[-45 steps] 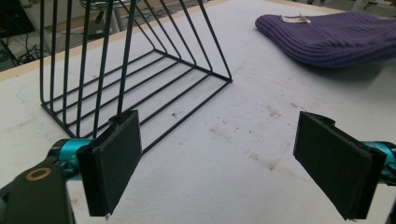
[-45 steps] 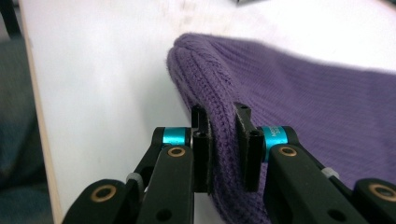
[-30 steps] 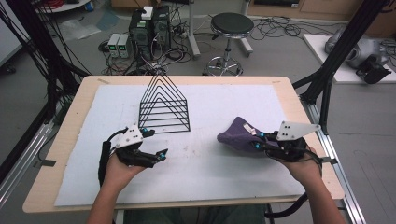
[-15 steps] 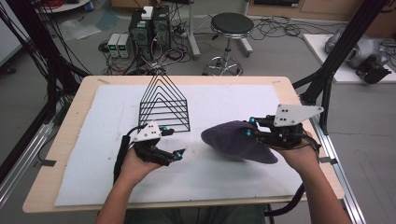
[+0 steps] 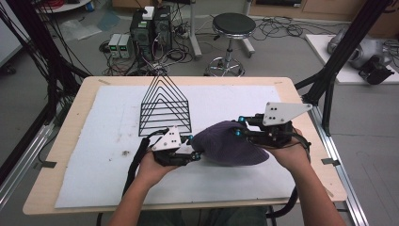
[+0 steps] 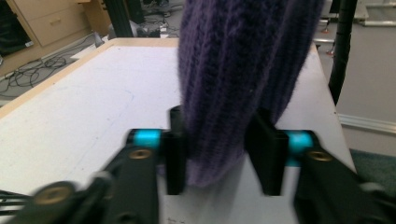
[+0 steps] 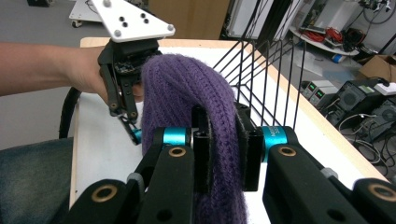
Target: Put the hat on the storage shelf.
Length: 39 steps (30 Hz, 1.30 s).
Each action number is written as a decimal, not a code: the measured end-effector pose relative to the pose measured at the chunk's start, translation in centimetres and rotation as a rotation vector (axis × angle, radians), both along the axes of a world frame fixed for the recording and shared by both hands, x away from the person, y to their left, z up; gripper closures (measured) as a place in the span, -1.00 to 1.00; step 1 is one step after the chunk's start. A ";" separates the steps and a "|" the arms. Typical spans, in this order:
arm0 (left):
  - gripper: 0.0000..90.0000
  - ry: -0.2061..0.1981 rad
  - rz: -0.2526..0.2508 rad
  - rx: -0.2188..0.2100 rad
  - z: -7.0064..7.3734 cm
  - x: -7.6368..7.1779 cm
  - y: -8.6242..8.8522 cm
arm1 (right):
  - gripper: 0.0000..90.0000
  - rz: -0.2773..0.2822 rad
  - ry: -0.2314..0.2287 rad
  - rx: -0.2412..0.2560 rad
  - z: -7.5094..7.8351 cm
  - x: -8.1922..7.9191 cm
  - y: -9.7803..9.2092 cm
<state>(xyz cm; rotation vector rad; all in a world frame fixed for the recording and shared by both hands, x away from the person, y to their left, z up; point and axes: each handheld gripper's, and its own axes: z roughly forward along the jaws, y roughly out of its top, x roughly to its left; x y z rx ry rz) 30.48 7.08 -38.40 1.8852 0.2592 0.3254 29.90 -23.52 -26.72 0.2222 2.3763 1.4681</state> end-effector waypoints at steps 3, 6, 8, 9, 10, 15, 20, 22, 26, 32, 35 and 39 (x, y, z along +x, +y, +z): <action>0.70 0.008 0.017 -0.010 0.3 0.0 0.4 | 0.78 -0.001 0.003 0.006 -0.1 0.1 -0.1; 0.76 0.045 0.050 -0.022 0.9 -0.1 1.0 | 0.78 -0.004 0.010 0.011 -0.1 0.3 -0.3; 0.78 0.050 0.060 -0.029 1.1 -0.1 1.2 | 0.78 -0.008 0.016 0.013 -0.1 0.5 -0.3; 0.79 0.066 0.066 -0.042 1.7 -0.1 1.7 | 0.78 -0.008 0.020 0.014 -0.2 0.6 -0.4; 0.80 0.068 0.072 -0.045 1.9 -0.1 1.9 | 0.78 -0.006 0.023 0.015 -0.2 0.7 -0.4; 0.81 0.058 0.073 -0.040 2.9 -0.3 2.3 | 0.76 -0.003 0.037 0.035 -0.5 1.0 -0.4; 0.81 0.073 0.083 -0.035 3.9 -0.2 2.6 | 0.76 -0.003 0.036 0.048 -0.4 1.1 -0.5; 0.81 0.083 0.086 -0.038 4.4 -0.1 2.9 | 0.76 -0.006 0.033 0.054 -0.2 1.2 -0.5; 0.81 0.079 0.098 -0.024 6.1 0.0 3.7 | 0.76 -0.005 0.022 0.065 0.5 1.4 -0.4; 0.81 0.056 0.117 0.008 8.3 0.1 4.6 | 0.76 0.006 0.007 0.085 2.1 2.4 0.7; 0.81 0.052 0.137 0.013 9.6 0.4 5.6 | 0.76 0.016 0.002 0.092 2.8 3.0 1.3; 0.81 0.048 0.156 0.028 10.9 0.9 6.4 | 0.76 0.024 0.010 0.096 4.1 4.4 2.6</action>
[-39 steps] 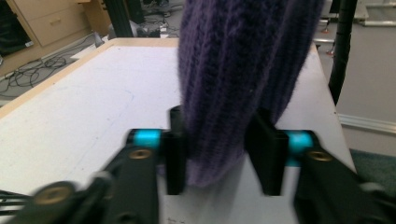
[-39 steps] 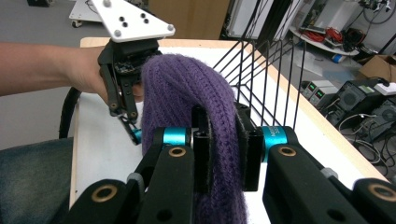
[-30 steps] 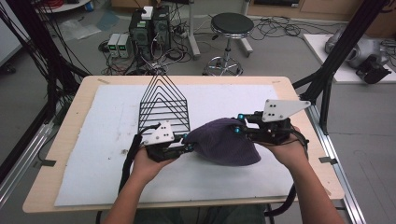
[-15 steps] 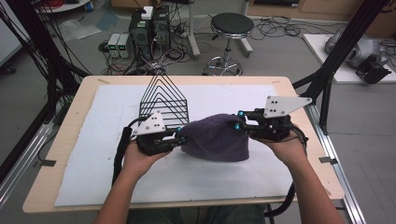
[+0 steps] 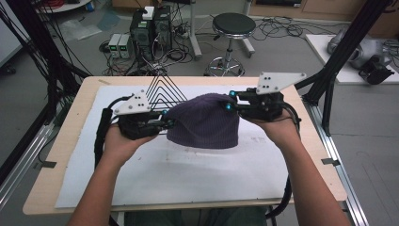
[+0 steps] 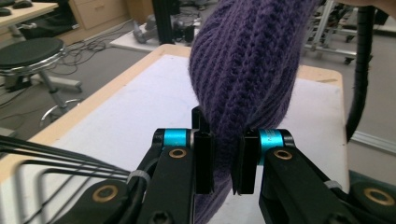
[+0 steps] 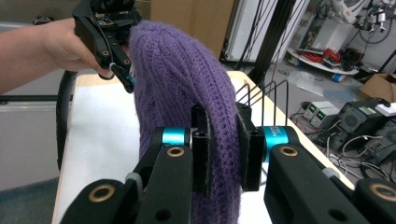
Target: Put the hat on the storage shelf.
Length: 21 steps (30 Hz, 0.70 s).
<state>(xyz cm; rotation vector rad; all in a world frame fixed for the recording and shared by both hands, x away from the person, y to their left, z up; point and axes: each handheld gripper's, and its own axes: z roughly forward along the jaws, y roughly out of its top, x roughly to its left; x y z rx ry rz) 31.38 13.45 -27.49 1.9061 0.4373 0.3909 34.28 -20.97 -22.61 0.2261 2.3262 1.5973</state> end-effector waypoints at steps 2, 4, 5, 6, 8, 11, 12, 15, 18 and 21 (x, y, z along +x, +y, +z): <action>0.81 -0.009 0.022 0.013 1.2 0.4 0.8 | 0.76 0.003 0.000 -0.003 0.7 0.7 0.6; 0.81 -0.014 0.029 0.018 1.7 0.6 1.1 | 0.76 0.004 -0.003 -0.004 1.0 1.0 0.9; 0.81 -0.014 0.039 0.014 2.6 1.0 1.6 | 0.76 0.007 -0.009 -0.005 1.8 1.7 1.6; 0.81 -0.018 0.039 0.013 2.9 1.1 1.8 | 0.76 0.003 -0.013 -0.006 2.3 2.0 1.9; 0.80 -0.022 0.043 0.008 3.4 1.3 2.1 | 0.76 0.004 -0.017 -0.001 3.2 2.4 2.5; 0.81 -0.029 0.046 0.005 4.7 1.9 2.7 | 0.76 0.004 -0.026 0.008 4.5 3.0 3.1; 0.81 -0.031 0.053 -0.003 5.2 2.1 2.9 | 0.76 0.004 -0.026 0.008 4.5 3.0 3.1; 0.81 -0.044 0.072 0.006 6.4 2.7 3.6 | 0.76 -0.001 -0.039 0.005 5.8 3.8 3.8; 0.80 -0.061 0.091 0.002 7.6 3.1 4.3 | 0.76 -0.003 -0.045 0.011 7.4 4.8 4.8; 0.80 -0.078 0.104 0.005 8.9 3.3 5.0 | 0.76 -0.007 -0.052 0.011 8.2 5.2 5.3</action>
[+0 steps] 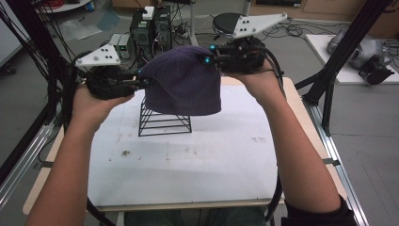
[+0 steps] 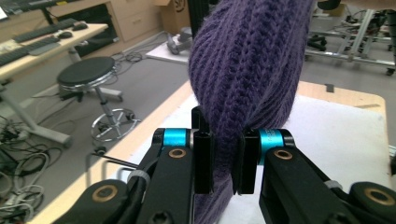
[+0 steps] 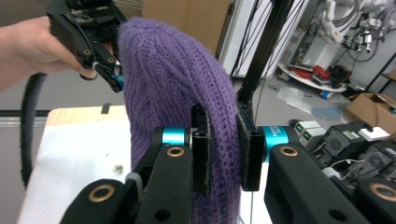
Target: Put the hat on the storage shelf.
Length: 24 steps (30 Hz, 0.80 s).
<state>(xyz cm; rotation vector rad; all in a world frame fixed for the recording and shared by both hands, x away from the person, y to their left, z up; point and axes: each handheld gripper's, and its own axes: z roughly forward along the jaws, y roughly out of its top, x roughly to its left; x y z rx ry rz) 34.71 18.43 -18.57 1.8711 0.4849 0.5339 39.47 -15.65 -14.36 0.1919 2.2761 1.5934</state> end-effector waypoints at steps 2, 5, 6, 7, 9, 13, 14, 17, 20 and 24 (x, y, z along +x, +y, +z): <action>0.80 -0.010 0.008 -0.001 0.7 0.1 0.5 | 0.76 0.000 -0.009 0.001 0.9 0.4 0.7; 0.80 -0.013 0.026 -0.031 1.3 0.4 1.3 | 0.76 0.008 -0.020 0.003 2.3 1.3 1.9; 0.80 -0.012 0.032 -0.041 1.5 0.5 1.6 | 0.76 0.008 -0.020 0.003 2.3 1.3 1.9; 0.80 -0.010 0.038 -0.048 1.6 0.7 1.9 | 0.76 0.010 -0.016 0.010 2.7 1.9 2.5; 0.80 -0.008 0.055 -0.044 1.9 1.1 2.4 | 0.76 0.011 -0.011 0.009 3.0 2.5 3.2; 0.80 -0.004 0.081 -0.044 2.4 1.8 3.1 | 0.76 0.010 -0.012 -0.002 3.5 3.4 4.4; 0.80 -0.002 0.089 -0.047 2.5 2.0 3.3 | 0.76 0.010 -0.012 -0.002 3.5 3.4 4.4; 0.80 0.002 0.101 -0.038 2.5 2.3 3.6 | 0.76 0.005 -0.009 -0.010 3.8 4.1 5.0; 0.80 0.005 0.103 -0.033 2.1 2.5 3.8 | 0.76 -0.002 0.003 -0.020 3.4 4.7 5.5; 0.80 0.013 0.118 -0.022 1.3 2.9 4.1 | 0.76 -0.009 0.000 -0.039 2.5 5.3 6.0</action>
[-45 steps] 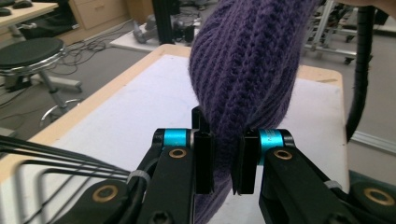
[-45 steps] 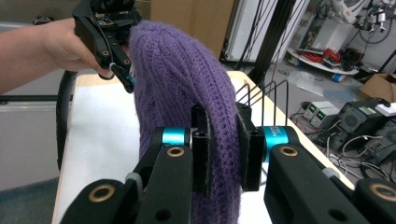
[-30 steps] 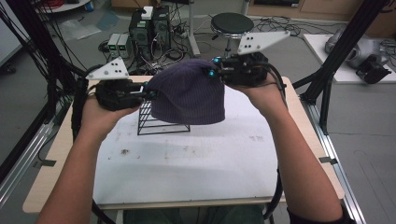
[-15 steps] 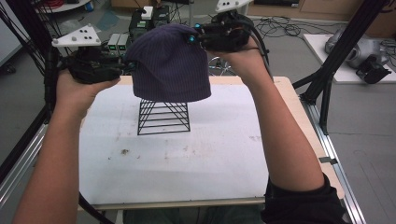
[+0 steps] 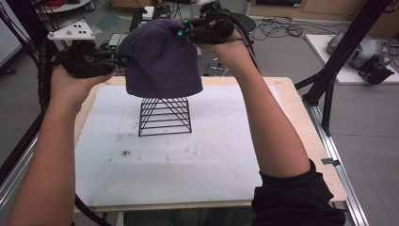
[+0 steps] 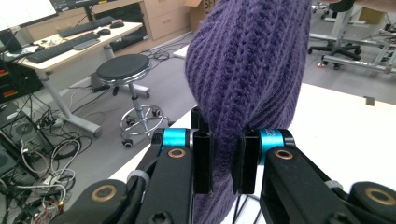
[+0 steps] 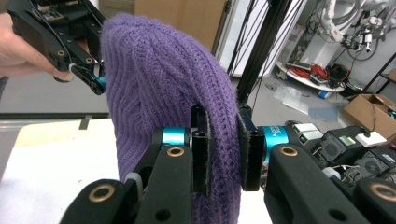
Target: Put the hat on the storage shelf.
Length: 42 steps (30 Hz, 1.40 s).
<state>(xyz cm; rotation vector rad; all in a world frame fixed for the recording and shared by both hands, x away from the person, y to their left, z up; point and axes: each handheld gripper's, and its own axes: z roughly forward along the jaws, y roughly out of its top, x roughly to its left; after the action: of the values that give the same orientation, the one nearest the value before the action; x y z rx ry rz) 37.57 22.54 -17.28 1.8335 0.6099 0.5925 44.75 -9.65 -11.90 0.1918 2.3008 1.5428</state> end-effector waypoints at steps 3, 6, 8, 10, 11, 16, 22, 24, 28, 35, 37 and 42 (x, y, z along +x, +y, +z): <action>0.80 0.000 0.008 0.008 -0.3 0.4 0.0 | 0.76 -0.015 0.009 -0.008 -0.6 0.7 0.3; 0.80 0.002 0.006 0.010 -0.4 0.8 0.0 | 0.76 -0.021 0.008 -0.008 -0.7 1.1 0.4; 0.80 0.007 0.006 0.012 -0.6 0.9 0.0 | 0.76 -0.020 0.014 -0.008 -0.9 1.4 0.4; 0.79 0.016 0.009 0.015 -0.9 0.9 0.1 | 0.75 -0.025 0.022 -0.013 -1.2 1.6 0.5; 0.80 0.016 0.007 0.013 -1.1 0.9 0.1 | 0.75 -0.023 0.028 -0.015 -1.3 1.6 0.6; 0.80 0.022 -0.007 0.003 -1.6 0.0 0.3 | 0.75 -0.011 0.022 -0.021 -1.7 1.4 0.7; 0.79 0.009 -0.014 0.002 -1.1 -1.3 0.0 | 0.75 -0.001 0.007 -0.012 -1.0 0.2 0.4; 0.79 0.009 -0.016 0.001 -1.1 -1.6 0.0 | 0.75 -0.001 0.005 -0.012 -0.9 -0.2 0.2; 0.79 0.013 -0.003 0.003 -1.3 -2.0 0.1 | 0.75 -0.002 0.006 -0.017 -1.0 -0.8 0.1; 0.79 0.014 0.000 -0.001 -1.4 -2.5 0.2 | 0.75 0.004 0.003 -0.020 -0.8 -1.6 0.3; 0.79 0.011 -0.003 -0.002 -1.3 -2.7 0.2 | 0.75 0.004 -0.001 -0.022 -0.7 -1.8 0.3; 0.79 0.012 -0.005 0.000 -1.3 -3.0 0.2 | 0.75 0.004 -0.001 -0.025 -0.6 -2.3 0.2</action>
<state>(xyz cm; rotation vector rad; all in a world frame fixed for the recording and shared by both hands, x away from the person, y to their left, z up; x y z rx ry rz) 34.61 22.70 -18.57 1.8397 0.6133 0.5785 42.46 -9.44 -12.49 0.1802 2.3196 1.5151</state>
